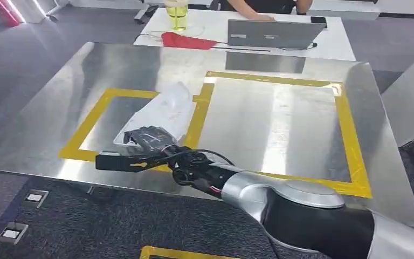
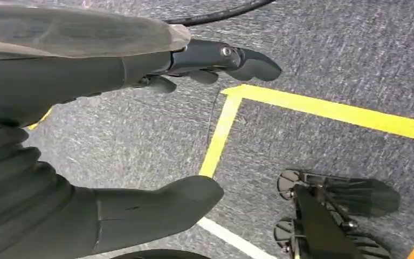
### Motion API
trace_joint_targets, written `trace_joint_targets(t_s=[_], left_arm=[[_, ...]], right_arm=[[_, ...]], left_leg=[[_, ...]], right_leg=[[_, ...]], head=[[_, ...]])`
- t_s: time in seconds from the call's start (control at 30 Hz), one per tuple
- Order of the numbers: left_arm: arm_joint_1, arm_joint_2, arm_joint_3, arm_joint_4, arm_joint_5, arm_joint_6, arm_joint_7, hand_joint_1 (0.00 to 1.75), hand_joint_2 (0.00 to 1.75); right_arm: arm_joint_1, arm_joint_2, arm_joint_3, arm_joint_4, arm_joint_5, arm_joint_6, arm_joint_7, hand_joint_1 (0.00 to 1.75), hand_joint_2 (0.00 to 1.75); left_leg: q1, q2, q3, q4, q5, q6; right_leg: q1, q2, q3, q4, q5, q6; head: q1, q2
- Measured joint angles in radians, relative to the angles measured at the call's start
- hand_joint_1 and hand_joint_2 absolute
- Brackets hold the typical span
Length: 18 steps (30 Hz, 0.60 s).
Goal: Take the parts from the cabinet and place them on the table.
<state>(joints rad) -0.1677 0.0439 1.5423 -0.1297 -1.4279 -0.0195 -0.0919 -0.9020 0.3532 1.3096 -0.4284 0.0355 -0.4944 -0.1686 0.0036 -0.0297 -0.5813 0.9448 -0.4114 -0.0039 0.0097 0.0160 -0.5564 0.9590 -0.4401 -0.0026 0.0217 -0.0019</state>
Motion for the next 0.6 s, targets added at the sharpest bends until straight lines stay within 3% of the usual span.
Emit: trace_joint_targets(t_s=[0.13,0.17,0.6], left_arm=[[0.000,0.000,0.000,0.000,-0.009,0.000,-0.004,0.00,1.75],[0.000,0.000,0.000,0.000,-0.009,0.002,-0.004,0.00,0.00],[0.000,0.000,0.000,0.000,0.001,0.008,-0.003,0.00,0.00]], right_arm=[[0.001,0.000,-0.001,0.009,0.002,0.005,-0.010,0.00,0.00],[0.002,0.000,-0.001,0.011,0.004,0.007,-0.012,0.00,0.00],[0.007,0.000,-0.006,0.028,0.017,0.020,-0.027,0.00,0.00]], left_leg=[[0.000,0.000,0.000,0.000,0.000,0.000],[0.000,0.000,0.000,0.000,0.000,0.000],[0.000,0.000,0.000,0.000,0.000,0.000]], right_leg=[[0.000,0.000,0.000,0.000,0.000,0.000],[0.000,0.000,0.000,0.000,0.000,0.000],[0.000,0.000,0.000,0.000,0.000,0.000]], head=[[0.000,0.000],[0.000,0.000],[-0.001,0.000]])
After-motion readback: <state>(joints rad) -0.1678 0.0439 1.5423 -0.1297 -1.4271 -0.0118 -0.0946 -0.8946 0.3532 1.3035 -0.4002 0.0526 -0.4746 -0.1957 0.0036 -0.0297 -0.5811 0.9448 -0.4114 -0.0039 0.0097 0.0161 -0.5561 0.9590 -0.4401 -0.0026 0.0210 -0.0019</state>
